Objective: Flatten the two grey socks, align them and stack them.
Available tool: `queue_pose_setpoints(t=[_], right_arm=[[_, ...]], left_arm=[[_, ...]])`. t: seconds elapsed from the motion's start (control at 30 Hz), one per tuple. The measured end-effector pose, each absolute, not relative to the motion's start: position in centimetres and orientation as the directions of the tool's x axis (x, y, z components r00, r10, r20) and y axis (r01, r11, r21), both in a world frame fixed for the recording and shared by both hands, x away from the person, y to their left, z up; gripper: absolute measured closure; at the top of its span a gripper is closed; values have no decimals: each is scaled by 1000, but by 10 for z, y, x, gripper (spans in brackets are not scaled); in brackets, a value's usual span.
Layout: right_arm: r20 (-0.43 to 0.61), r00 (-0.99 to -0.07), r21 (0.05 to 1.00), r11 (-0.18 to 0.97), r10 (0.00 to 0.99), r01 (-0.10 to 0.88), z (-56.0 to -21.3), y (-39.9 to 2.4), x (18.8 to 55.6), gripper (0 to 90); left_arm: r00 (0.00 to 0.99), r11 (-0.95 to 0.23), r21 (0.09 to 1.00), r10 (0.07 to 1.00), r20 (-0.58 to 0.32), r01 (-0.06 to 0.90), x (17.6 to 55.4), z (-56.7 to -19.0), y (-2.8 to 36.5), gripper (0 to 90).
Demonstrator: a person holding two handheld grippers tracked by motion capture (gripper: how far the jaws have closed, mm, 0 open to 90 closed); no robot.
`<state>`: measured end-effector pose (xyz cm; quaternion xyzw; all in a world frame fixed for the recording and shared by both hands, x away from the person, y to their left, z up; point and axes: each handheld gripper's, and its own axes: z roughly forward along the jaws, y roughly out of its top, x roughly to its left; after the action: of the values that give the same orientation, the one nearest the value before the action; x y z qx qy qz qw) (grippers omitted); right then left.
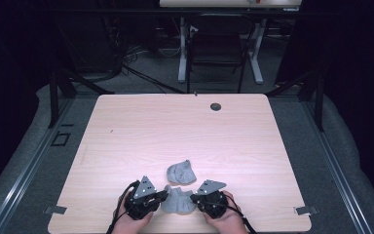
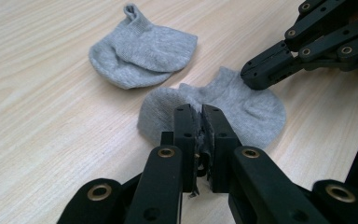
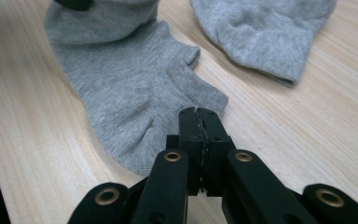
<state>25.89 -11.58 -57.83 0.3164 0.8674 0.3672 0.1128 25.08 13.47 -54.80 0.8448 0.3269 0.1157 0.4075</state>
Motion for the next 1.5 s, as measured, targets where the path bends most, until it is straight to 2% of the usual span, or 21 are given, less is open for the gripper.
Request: queue_pose_setpoints(t=[0.4, 0.53, 0.77, 1.1, 1.5], right_arm=[[10, -762, 695, 544, 647, 471, -576, -125, 259, 891], [10, -763, 697, 542, 647, 469, -577, -124, 259, 890], [13, -767, 700, 542, 642, 465, -577, -124, 260, 887], [12, -765, 699, 542, 644, 467, -577, -125, 260, 878], [8, -761, 687, 549, 649, 475, -576, -127, 260, 880]], left_arm=[[733, -429, 764, 675, -85, 483, 251, -547, 144, 816], [732, -407, 782, 676, -90, 472, 252, -544, 147, 773], [728, -390, 798, 680, -86, 459, 254, -540, 151, 750], [728, -440, 757, 682, -67, 482, 269, -566, 147, 775], [730, -479, 717, 681, -61, 507, 269, -577, 145, 827]])
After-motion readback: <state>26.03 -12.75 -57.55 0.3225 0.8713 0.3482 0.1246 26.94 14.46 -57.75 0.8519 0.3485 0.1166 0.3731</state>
